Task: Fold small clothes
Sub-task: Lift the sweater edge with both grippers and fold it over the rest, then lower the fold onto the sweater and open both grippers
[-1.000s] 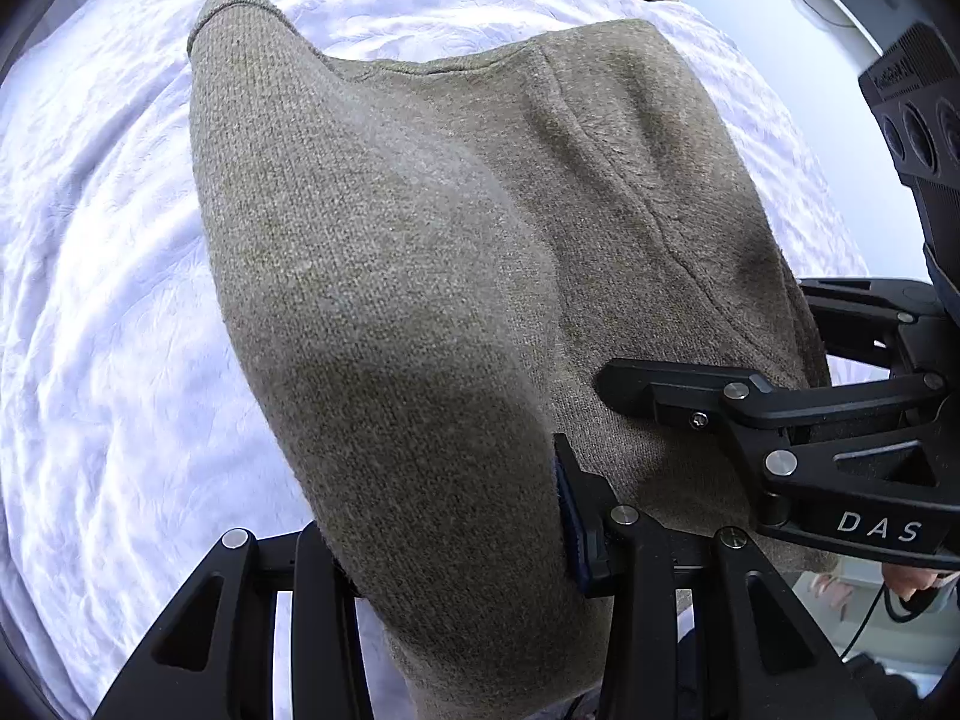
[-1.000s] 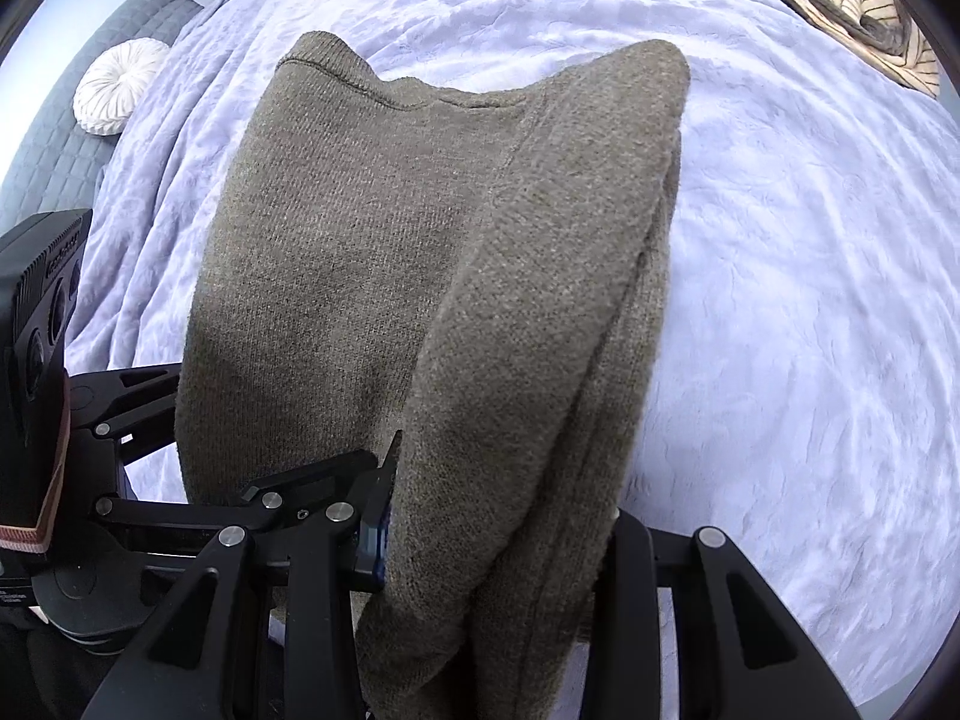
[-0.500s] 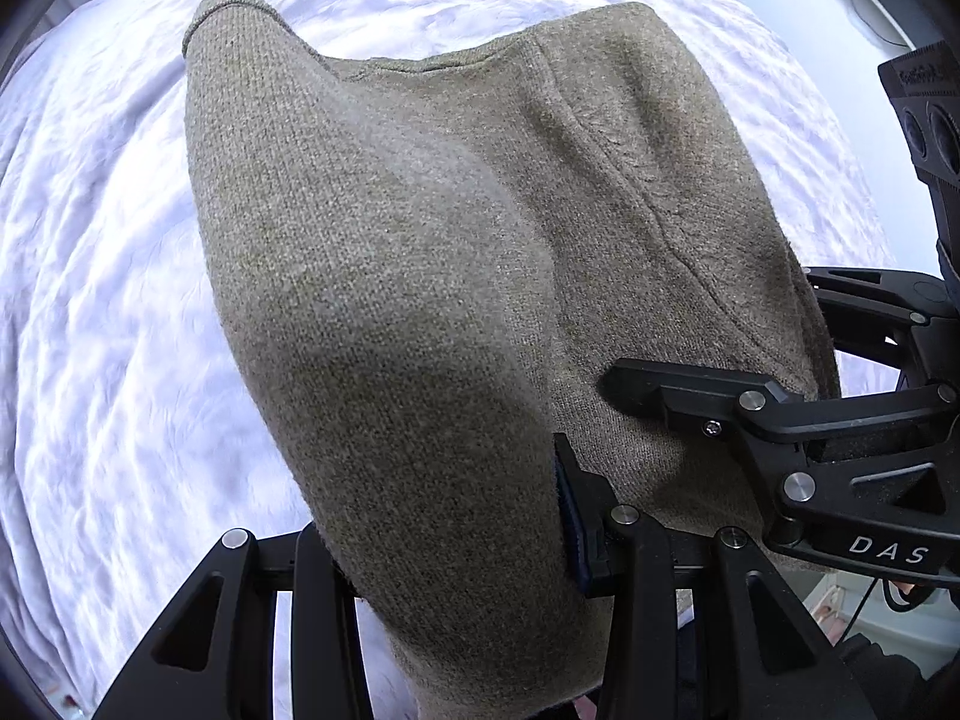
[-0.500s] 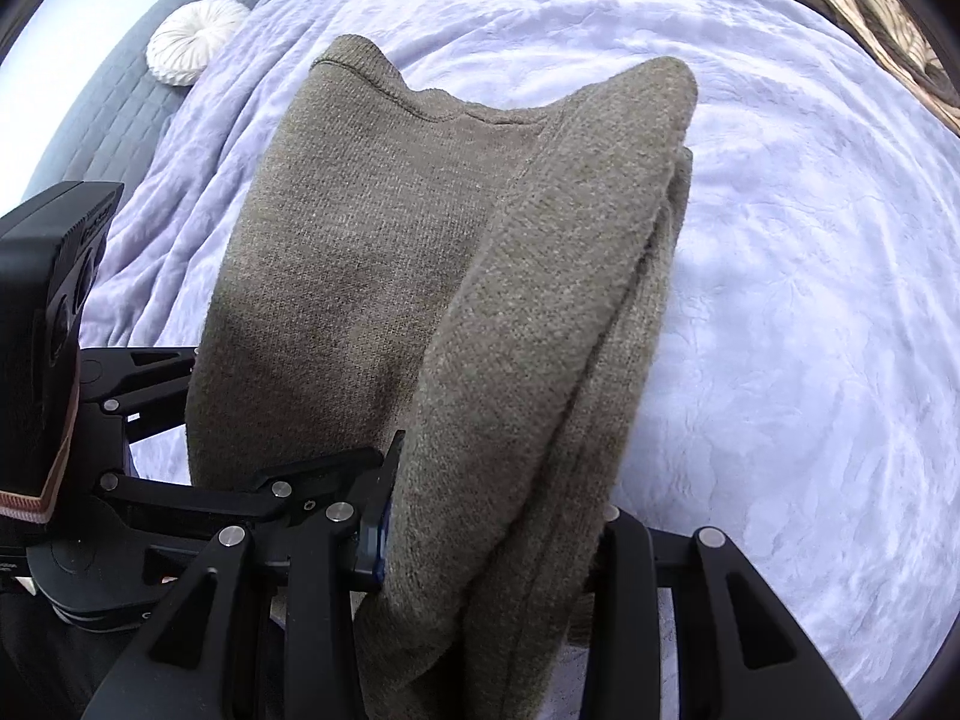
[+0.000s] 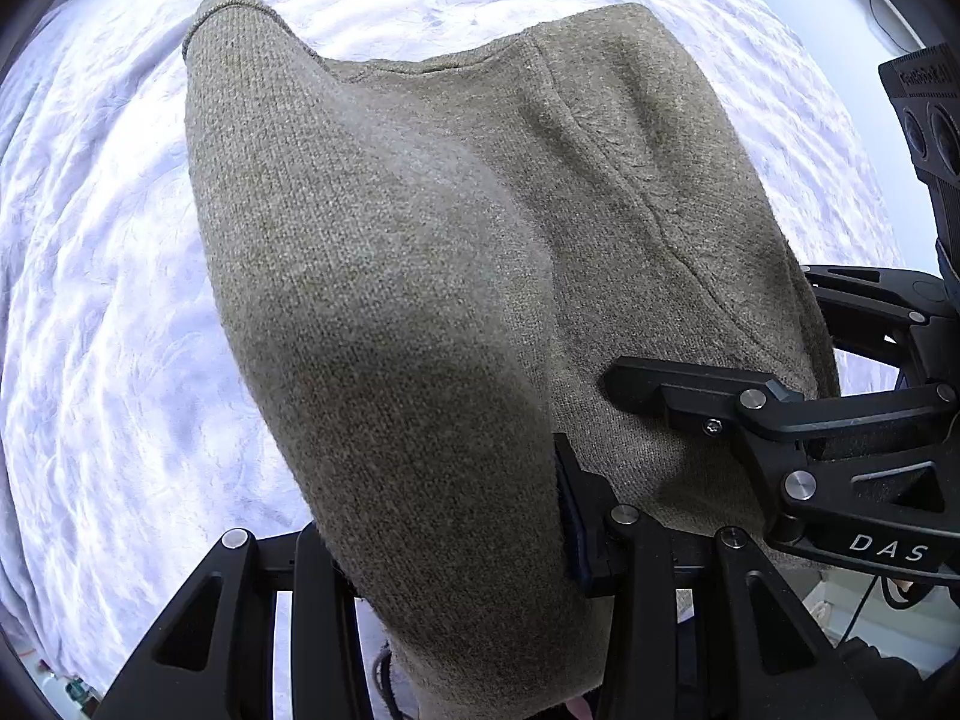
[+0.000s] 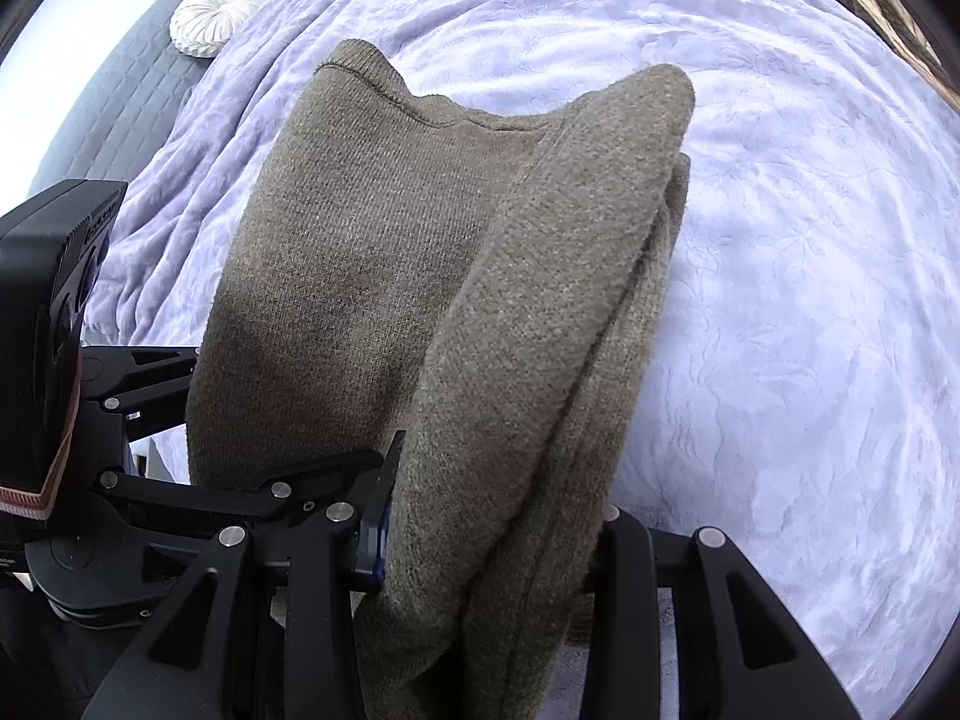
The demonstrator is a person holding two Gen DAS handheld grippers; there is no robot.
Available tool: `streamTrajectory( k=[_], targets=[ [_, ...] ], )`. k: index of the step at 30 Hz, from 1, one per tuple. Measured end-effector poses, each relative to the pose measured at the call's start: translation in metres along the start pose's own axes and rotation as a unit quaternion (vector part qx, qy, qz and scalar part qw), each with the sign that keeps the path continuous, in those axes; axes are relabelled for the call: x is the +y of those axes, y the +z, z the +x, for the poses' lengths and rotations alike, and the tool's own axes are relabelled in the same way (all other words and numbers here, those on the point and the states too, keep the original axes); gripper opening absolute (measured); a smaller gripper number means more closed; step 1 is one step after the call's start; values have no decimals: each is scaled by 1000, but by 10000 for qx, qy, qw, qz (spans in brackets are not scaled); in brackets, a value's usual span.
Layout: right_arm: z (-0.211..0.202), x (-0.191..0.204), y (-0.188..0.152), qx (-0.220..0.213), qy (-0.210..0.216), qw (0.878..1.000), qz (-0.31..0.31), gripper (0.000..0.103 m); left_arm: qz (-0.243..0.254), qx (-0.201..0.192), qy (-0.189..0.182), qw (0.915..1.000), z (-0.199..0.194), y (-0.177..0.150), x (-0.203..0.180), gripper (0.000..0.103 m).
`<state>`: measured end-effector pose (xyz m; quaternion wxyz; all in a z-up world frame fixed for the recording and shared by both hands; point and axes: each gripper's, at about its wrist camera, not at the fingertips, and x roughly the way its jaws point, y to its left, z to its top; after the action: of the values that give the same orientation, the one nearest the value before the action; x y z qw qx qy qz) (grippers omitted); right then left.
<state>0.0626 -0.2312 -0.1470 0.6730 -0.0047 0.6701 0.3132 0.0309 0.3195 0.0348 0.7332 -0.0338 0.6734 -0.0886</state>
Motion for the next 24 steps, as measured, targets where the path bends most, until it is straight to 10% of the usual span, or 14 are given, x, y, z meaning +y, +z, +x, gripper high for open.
streamTrajectory(
  k=[20, 24],
  targets=[
    [37, 3, 21, 258, -195, 9995, -19, 36, -98, 384, 223, 9990, 45, 3, 9, 44],
    [44, -5, 19, 354, -217, 9991, 47, 36, -146, 474, 306, 9983, 50, 5, 15, 72]
  ],
)
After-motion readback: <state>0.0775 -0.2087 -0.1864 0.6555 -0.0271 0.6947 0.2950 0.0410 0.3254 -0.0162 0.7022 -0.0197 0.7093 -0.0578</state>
